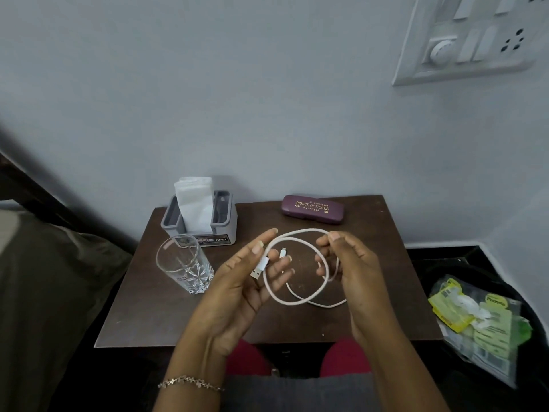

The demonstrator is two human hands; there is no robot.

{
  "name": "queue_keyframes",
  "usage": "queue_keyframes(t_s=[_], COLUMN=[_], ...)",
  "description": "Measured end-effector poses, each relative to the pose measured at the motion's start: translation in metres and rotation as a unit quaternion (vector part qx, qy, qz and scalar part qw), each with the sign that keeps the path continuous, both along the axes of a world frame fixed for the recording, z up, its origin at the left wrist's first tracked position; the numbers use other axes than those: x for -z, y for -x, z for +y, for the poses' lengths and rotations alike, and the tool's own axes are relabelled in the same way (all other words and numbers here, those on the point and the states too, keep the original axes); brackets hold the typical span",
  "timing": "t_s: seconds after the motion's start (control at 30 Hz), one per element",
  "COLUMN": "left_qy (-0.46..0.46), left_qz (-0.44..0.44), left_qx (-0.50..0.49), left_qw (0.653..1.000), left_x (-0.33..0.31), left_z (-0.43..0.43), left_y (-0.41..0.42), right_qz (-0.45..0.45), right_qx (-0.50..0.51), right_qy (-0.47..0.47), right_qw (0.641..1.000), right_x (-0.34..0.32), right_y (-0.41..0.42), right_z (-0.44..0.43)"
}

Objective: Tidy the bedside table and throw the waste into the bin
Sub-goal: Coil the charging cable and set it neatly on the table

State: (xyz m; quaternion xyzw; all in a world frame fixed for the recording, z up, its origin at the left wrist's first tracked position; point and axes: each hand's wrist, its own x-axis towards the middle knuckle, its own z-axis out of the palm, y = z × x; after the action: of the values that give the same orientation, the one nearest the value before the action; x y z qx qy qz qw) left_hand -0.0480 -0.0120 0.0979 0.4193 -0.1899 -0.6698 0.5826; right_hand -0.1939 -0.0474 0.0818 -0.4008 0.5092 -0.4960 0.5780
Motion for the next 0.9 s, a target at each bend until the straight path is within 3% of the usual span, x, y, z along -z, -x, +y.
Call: queue_keyframes(t_s=[0.17, 0.3, 0.47, 0.63, 0.8, 0.9], left_qy=[0.012, 0.009, 0.015, 0.040, 0.034, 0.032], left_qz=[0.037, 0.018, -0.094, -0.178, -0.134, -0.155], left_qx=[-0.111, -0.135, -0.114, -0.131, -0.143, -0.125], left_qw=[0.993, 0.991, 0.989, 0.975, 0.980, 0.979], left_x=[0.007, 0.011, 0.015, 0.014, 0.012, 0.011], left_z=[-0.008, -0.008, -0.007, -0.006, -0.006, -0.005], left_y=[0.003, 0.002, 0.005, 0.007, 0.015, 0.014], right_qz=[-0.014, -0.012, -0.086, -0.076, -0.088, -0.089], right_qx=[-0.079, -0.114, -0.128, -0.164, -0.122, -0.076], right_qy=[-0.007, -0.002, -0.049, -0.050, -0.017, -0.007], right_qw=[0.997, 0.993, 0.987, 0.982, 0.988, 0.993], right_x=[-0.002, 0.004, 0.005, 0.006, 0.004, 0.003], right_y=[-0.005, -0.004, 0.001, 0.004, -0.004, -0.004], right_z=[0.006, 0.010, 0.008, 0.008, 0.009, 0.008])
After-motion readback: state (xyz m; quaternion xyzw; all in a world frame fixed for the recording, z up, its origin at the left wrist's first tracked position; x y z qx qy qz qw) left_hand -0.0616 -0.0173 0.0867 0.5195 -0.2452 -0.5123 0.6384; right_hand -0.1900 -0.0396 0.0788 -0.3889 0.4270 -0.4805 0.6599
